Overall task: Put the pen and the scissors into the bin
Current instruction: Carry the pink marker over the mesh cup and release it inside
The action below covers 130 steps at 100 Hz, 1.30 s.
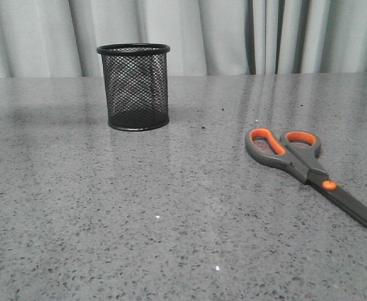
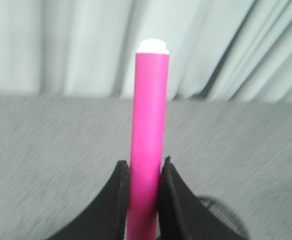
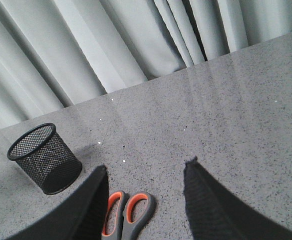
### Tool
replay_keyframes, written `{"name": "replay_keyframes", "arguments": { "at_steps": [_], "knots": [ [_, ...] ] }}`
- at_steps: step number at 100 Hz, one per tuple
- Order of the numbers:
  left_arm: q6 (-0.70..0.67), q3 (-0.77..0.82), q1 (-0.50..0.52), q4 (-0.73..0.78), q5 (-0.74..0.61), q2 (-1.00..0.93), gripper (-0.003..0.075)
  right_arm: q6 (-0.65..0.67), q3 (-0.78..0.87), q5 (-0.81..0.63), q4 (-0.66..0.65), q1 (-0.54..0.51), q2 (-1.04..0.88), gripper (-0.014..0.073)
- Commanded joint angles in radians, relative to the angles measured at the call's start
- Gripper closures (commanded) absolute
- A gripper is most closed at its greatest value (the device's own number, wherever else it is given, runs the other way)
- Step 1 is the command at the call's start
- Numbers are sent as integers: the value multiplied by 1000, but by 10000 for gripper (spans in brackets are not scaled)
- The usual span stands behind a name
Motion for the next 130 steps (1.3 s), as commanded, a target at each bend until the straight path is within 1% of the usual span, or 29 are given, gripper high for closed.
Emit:
{"name": "replay_keyframes", "arguments": {
  "at_steps": [1, 12, 15, 20, 29, 31, 36, 39, 68, 88, 93, 96, 103, 108, 110, 115, 120, 125, 130],
  "knots": [
    [227, -19, -50, -233, -68, -24, 738, -9, -33, -68, 9, 3, 17, 277],
    [516, -15, -143, -501, -110, -1, 738, -9, -23, -70, 9, 3, 17, 277],
    [591, -13, -158, -552, -125, 7, 738, -9, -18, -70, 9, 3, 17, 277],
    [738, -13, -191, -692, -134, 28, 738, -9, -11, -70, 9, 3, 17, 277],
    [956, -6, -226, -912, -108, 75, 738, -9, -3, -70, 9, 3, 17, 277],
    [985, -4, -232, -956, -100, 87, 738, -9, 0, -70, 9, 3, 17, 277],
    [1091, -1, -242, -1053, -80, 118, 738, -9, 2, -72, 9, 3, 17, 277],
    [1126, -1, -244, -1080, -65, 136, 738, -9, 2, -72, 9, 3, 17, 277],
    [1161, -1, -244, -1080, 14, 283, 738, -9, 2, -74, 9, 3, 17, 277],
    [1176, -1, -244, -1080, 23, 313, 738, -9, 2, -74, 9, 3, 17, 277],
    [1176, -1, -244, -1080, 27, 310, 729, -9, 2, -74, 9, 3, 17, 277],
    [1176, -1, -244, -1080, 30, 306, 713, -9, 2, -74, 9, 3, 17, 277],
    [1176, -1, -244, -1080, 30, 298, 635, -9, 2, -66, 9, 3, 17, 277],
    [1176, -1, -244, -1080, 30, 290, 546, -9, 2, -53, 9, 3, 17, 277],
    [1176, -1, -244, -1080, 32, 288, 522, -9, 2, -48, 9, 3, 17, 277],
    [1176, -1, -244, -1080, 36, 276, 428, -9, 2, -40, 9, 3, 17, 277],
    [1176, -1, -244, -1080, 39, 261, 361, -9, 2, -38, 9, 3, 17, 277],
    [1176, -1, -244, -1080, 39, 242, 323, -9, 0, -38, 9, 3, 17, 277],
    [1176, -1, -244, -1080, 39, 216, 317, -9, -12, -30, 13, 5, 17, 277]
  ]
}}
